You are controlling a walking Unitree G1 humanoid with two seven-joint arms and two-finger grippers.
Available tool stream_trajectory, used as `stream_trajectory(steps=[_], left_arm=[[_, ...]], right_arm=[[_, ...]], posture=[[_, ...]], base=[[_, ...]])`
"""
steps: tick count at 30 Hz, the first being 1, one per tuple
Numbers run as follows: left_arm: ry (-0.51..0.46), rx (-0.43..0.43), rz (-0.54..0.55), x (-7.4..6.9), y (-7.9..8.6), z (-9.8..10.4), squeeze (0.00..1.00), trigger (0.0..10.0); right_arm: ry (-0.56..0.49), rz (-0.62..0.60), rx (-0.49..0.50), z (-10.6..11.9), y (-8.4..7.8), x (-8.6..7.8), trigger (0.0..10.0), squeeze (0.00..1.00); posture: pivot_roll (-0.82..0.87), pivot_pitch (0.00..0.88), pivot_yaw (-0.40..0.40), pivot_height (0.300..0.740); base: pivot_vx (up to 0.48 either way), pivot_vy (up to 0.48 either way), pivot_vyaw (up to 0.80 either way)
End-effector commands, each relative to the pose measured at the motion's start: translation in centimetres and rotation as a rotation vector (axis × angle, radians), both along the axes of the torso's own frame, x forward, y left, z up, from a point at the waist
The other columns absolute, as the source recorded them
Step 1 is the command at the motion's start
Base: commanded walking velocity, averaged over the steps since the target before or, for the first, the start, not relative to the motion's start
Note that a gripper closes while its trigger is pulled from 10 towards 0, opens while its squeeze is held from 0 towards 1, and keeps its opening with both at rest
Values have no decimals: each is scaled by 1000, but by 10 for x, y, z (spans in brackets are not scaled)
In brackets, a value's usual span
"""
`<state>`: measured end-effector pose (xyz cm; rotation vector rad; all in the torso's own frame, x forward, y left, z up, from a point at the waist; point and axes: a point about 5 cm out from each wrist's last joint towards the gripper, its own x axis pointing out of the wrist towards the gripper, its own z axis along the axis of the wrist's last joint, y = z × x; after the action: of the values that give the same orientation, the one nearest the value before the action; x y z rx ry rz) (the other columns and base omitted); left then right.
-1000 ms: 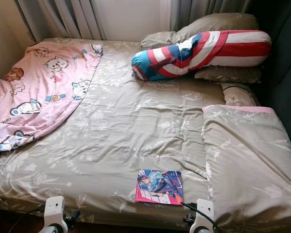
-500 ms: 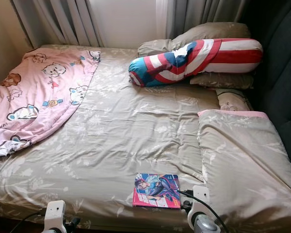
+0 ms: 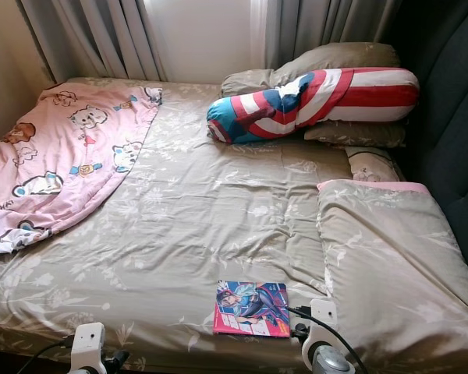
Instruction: Clean up the room
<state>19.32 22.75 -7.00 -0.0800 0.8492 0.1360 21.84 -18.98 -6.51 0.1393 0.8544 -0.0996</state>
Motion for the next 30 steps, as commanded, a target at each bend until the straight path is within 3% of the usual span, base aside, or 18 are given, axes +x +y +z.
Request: stream_trajectory(steps=[1, 5, 9, 17, 25, 30], left_arm=[[36, -1, 1, -7, 2, -4, 0, 10000], [38, 1, -5, -7, 2, -4, 0, 10000], [37, 2, -9, -7, 2, -4, 0, 10000], [34, 5, -13, -6, 2, -3, 0, 10000], [30, 7, -17, -6, 2, -3, 0, 10000], [35, 6, -17, -7, 2, -3, 0, 10000]], right_arm=[[17, -5, 3, -2, 0, -3, 10000, 0], [5, -11, 5, -1, 0, -2, 10000, 0], [-157, -97, 16, 8, -3, 6, 10000, 0], [-183, -95, 11, 10, -3, 8, 10000, 0], [42, 50, -71, -2, -2, -3, 10000, 0], [47, 21, -45, -3, -1, -5, 10000, 0]], posture=[[-38, 0, -24, 740], [-38, 0, -24, 740], [-36, 0, -23, 740], [-39, 0, -23, 740], [-36, 0, -25, 740], [-38, 0, -22, 740]], base=[[0, 0, 0], [0, 247, 0], [0, 192, 0], [0, 0, 0], [0, 0, 0], [0, 0, 0]])
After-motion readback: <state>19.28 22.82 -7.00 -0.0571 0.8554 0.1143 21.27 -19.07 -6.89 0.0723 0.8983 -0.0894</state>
